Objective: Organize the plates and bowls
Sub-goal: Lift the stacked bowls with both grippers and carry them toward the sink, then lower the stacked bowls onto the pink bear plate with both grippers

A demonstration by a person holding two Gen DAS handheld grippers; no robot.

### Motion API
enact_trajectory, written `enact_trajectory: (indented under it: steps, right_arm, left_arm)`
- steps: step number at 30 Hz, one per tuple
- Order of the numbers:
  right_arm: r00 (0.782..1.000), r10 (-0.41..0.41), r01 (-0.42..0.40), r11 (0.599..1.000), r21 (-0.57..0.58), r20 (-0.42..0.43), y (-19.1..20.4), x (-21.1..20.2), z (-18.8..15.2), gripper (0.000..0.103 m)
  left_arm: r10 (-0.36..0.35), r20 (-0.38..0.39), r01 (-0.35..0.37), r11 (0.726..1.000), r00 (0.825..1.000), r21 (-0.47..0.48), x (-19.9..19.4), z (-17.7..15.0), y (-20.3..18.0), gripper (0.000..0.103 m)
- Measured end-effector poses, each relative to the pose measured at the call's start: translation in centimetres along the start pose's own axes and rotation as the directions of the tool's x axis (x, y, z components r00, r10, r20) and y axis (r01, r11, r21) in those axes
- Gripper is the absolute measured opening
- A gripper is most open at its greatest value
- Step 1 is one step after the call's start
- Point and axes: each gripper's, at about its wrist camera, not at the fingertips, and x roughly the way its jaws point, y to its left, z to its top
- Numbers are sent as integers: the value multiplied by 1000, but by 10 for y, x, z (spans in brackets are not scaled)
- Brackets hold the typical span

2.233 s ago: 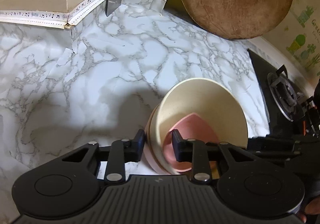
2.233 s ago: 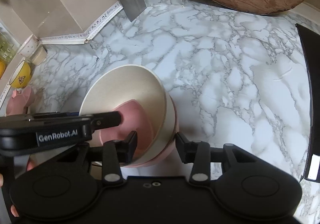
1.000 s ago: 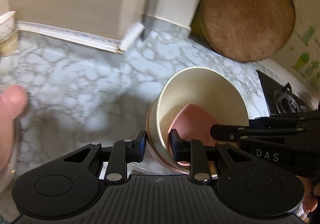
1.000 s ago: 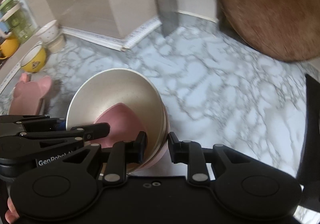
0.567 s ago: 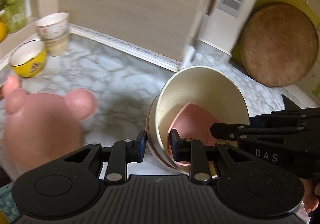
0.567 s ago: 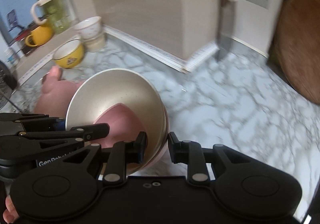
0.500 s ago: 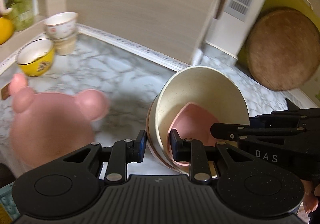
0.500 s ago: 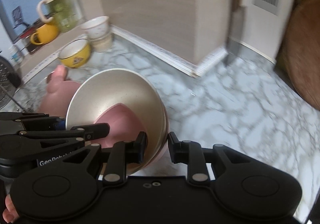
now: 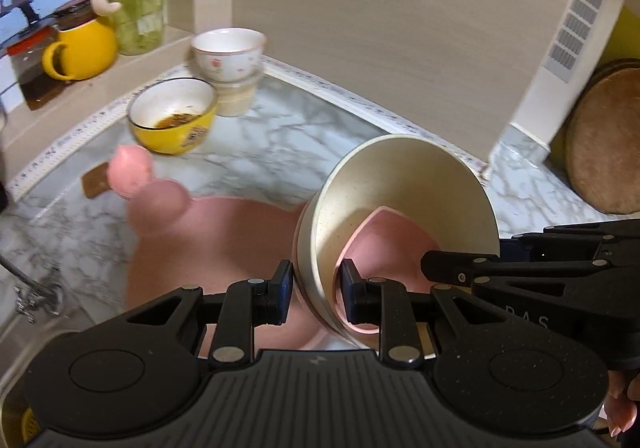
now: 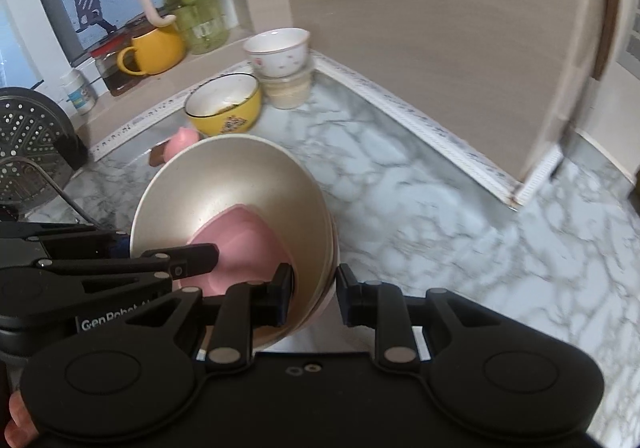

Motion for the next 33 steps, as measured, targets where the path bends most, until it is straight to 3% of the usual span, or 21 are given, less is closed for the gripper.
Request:
enact_trajectory:
  steps: [15,33]
  right_arm:
    - [993,59,-61,998,-14,-100,53,67,20,25]
    - [985,31,-35,999,-18,-170,60,98,14,25]
  left_arm:
    - [64,-77,-70,995,995,-72,34,5,74,24]
    - [48,-130,-62,993,990,-102,61,-3,90,24]
